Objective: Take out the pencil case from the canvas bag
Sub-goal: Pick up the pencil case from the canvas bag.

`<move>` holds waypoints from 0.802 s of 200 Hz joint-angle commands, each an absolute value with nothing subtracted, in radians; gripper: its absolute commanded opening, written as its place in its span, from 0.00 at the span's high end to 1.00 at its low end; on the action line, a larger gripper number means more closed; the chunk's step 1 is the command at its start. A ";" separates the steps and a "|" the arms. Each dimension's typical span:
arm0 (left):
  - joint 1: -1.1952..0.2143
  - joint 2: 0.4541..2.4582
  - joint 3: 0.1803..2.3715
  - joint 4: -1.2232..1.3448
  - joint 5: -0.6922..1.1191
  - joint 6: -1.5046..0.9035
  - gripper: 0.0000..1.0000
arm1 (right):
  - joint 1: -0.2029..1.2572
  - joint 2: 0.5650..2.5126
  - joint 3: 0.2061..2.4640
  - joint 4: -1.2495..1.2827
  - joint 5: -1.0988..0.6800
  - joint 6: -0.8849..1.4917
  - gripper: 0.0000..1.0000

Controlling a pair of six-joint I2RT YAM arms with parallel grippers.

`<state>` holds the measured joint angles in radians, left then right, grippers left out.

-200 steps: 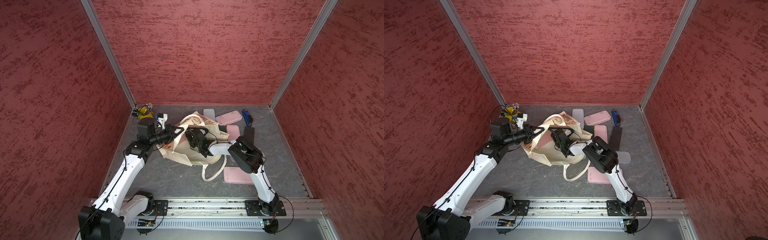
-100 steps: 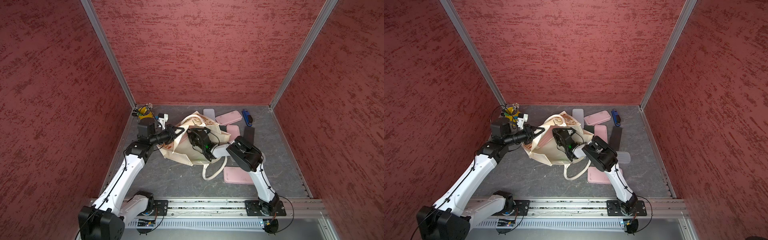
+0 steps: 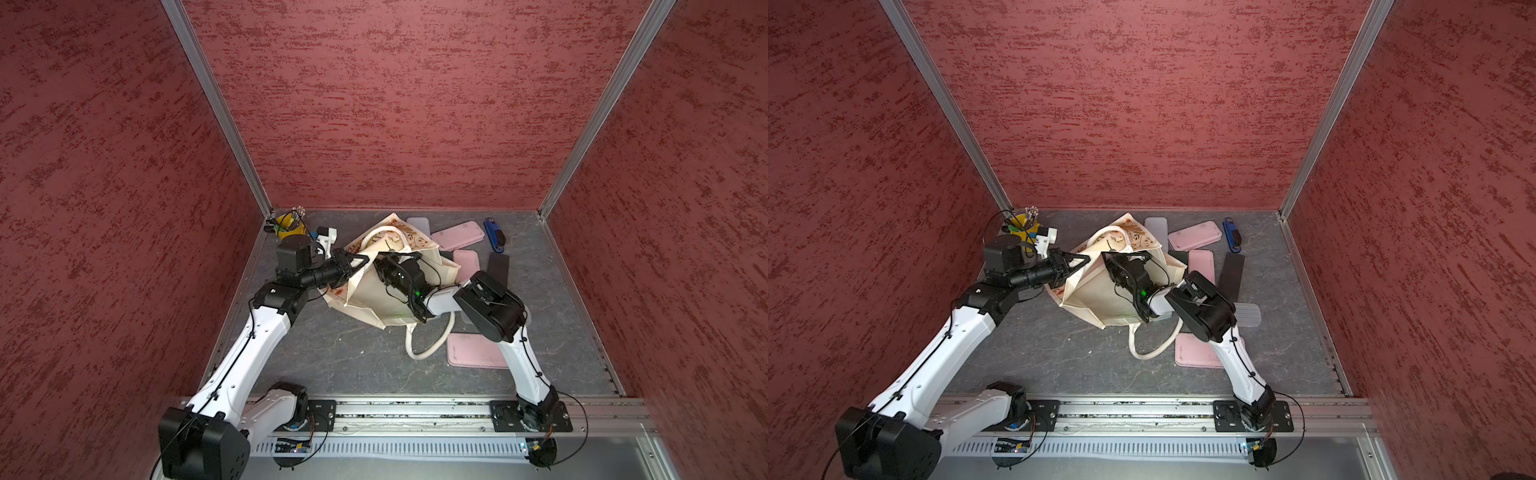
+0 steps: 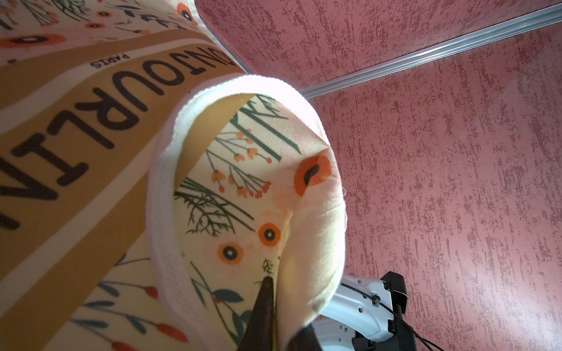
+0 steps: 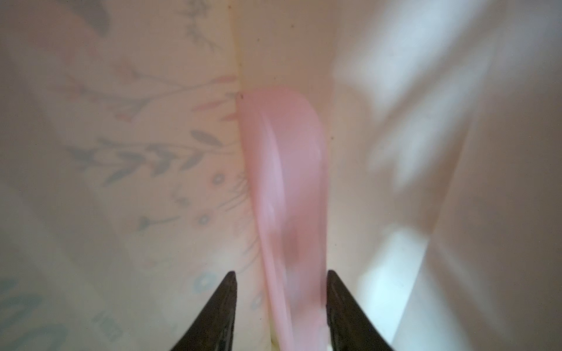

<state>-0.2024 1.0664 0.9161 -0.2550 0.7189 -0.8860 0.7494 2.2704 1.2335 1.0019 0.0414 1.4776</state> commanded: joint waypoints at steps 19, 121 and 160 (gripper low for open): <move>-0.212 1.072 0.919 -0.224 0.746 -0.904 0.99 | 0.741 2.251 1.233 1.141 0.022 1.434 0.53; -0.213 1.065 0.914 -0.225 0.753 -0.905 0.99 | 0.741 2.327 1.336 0.923 -0.027 1.468 0.54; -0.214 1.067 0.910 -0.214 0.753 -0.911 0.99 | 0.741 2.325 1.340 0.882 -0.033 1.460 0.58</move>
